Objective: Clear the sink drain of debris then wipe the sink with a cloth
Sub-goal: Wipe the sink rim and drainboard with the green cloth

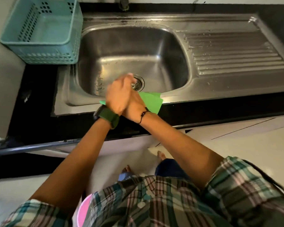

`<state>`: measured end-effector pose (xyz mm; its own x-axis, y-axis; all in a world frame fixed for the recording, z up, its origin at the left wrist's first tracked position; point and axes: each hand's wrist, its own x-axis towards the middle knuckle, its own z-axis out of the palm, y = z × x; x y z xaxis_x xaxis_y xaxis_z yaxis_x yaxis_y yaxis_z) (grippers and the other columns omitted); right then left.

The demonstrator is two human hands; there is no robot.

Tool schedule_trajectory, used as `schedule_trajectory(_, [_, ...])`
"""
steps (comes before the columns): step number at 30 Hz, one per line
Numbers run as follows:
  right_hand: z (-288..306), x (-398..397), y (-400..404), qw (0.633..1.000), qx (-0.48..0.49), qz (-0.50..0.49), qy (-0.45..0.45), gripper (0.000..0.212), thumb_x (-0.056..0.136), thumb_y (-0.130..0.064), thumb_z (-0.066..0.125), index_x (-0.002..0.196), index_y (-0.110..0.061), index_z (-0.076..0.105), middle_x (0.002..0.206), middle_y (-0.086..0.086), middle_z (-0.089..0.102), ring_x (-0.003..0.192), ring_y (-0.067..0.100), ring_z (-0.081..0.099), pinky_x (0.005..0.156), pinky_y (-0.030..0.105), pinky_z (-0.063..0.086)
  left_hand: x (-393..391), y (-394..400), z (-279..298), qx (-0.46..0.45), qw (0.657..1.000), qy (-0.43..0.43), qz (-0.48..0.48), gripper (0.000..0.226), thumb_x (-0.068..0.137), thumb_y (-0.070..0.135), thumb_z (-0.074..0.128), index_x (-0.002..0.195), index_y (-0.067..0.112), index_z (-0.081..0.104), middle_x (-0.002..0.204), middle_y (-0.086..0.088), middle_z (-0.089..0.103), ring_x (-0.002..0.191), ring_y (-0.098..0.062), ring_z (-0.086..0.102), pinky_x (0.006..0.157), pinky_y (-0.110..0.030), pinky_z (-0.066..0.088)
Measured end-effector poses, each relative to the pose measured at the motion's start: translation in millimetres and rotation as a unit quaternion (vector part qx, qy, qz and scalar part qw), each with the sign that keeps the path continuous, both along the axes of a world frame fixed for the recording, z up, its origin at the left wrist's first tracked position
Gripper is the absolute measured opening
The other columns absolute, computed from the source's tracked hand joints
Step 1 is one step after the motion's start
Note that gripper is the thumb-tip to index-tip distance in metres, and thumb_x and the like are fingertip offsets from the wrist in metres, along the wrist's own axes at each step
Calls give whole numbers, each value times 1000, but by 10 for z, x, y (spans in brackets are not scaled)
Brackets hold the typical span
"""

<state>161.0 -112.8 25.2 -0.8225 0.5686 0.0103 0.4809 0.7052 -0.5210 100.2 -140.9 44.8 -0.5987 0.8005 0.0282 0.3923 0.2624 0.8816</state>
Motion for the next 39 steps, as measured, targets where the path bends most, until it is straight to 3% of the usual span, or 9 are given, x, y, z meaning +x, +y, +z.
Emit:
schedule_trajectory(5, [-41, 349, 249, 993, 87, 77, -2, 27, 91, -22, 51, 113, -12, 63, 121, 10, 58, 110, 28, 48, 86, 38, 45, -19, 8, 18, -2, 999, -46, 8, 35, 81, 36, 31, 80, 27, 64, 95, 3, 65, 95, -12, 57, 86, -24, 42])
schedule_trajectory(10, [-122, 1078, 864, 991, 105, 35, -73, 34, 97, -31, 38, 124, -21, 55, 132, 2, 56, 126, 22, 44, 106, 38, 34, 266, 245, -1, -23, 999, 4, -46, 35, 92, 30, 35, 92, 15, 66, 94, 6, 60, 93, -11, 50, 71, -12, 29])
schedule_trajectory(14, [-102, 1982, 1710, 976, 104, -77, -176, 42, 99, -27, 31, 141, -27, 35, 152, -3, 31, 143, 16, 18, 113, 41, 13, 396, 359, -67, -37, 997, 11, -60, 32, 96, 25, 36, 95, 13, 66, 94, 6, 61, 90, -9, 50, 65, 4, 29])
schedule_trajectory(18, [-81, 2312, 2075, 952, 76, -190, -228, 47, 98, -26, 31, 145, -25, 26, 157, -3, 17, 146, 23, 3, 116, 50, 5, 588, 504, -93, -33, 994, 14, -103, 36, 97, 25, 35, 94, 1, 62, 88, -4, 56, 83, -15, 48, 65, -19, 31])
schedule_trajectory(21, [-121, 2070, 1881, 950, 120, -172, -233, 48, 97, -26, 31, 145, -20, 27, 156, 1, 22, 145, 30, 6, 115, 48, 7, 805, 693, -93, -15, 994, 23, -105, 34, 97, 23, 36, 97, -1, 61, 93, -13, 62, 87, -19, 54, 74, -27, 35])
schedule_trajectory(24, [-139, 1865, 1608, 966, 123, -88, -211, 47, 98, -29, 29, 144, -28, 27, 156, -6, 22, 146, 23, 7, 115, 46, 5, 1041, 957, -103, -4, 992, 47, -114, 27, 96, 20, 39, 104, 5, 60, 106, -13, 64, 100, -24, 56, 81, -23, 34])
schedule_trajectory(29, [-85, 1881, 1565, 979, 129, -42, -154, 45, 96, -29, 33, 140, -21, 36, 150, -3, 36, 144, 16, 17, 116, 45, 11, 1346, 1433, -166, -27, 981, 74, -176, 37, 97, 22, 38, 130, 7, 45, 139, -16, 45, 135, -27, 35, 111, -30, 24])
schedule_trajectory(35, [-104, 2465, 2174, 968, 99, -108, -203, 50, 98, -32, 27, 146, -30, 18, 157, -11, 14, 146, 12, 3, 117, 48, 4, 1773, 1938, -258, -38, 966, 119, -227, 47, 97, 26, 36, 140, 8, 31, 150, -13, 31, 143, -24, 18, 117, -35, 10])
schedule_trajectory(39, [-64, 3018, 2606, 963, 75, -130, -222, 47, 100, -30, 24, 146, -34, 15, 157, -11, 11, 146, 10, 0, 117, 46, 0, 1870, 2002, -376, -48, 952, 184, -240, 55, 96, 35, 33, 144, 11, 22, 155, -10, 19, 145, -21, 8, 118, -34, 1])
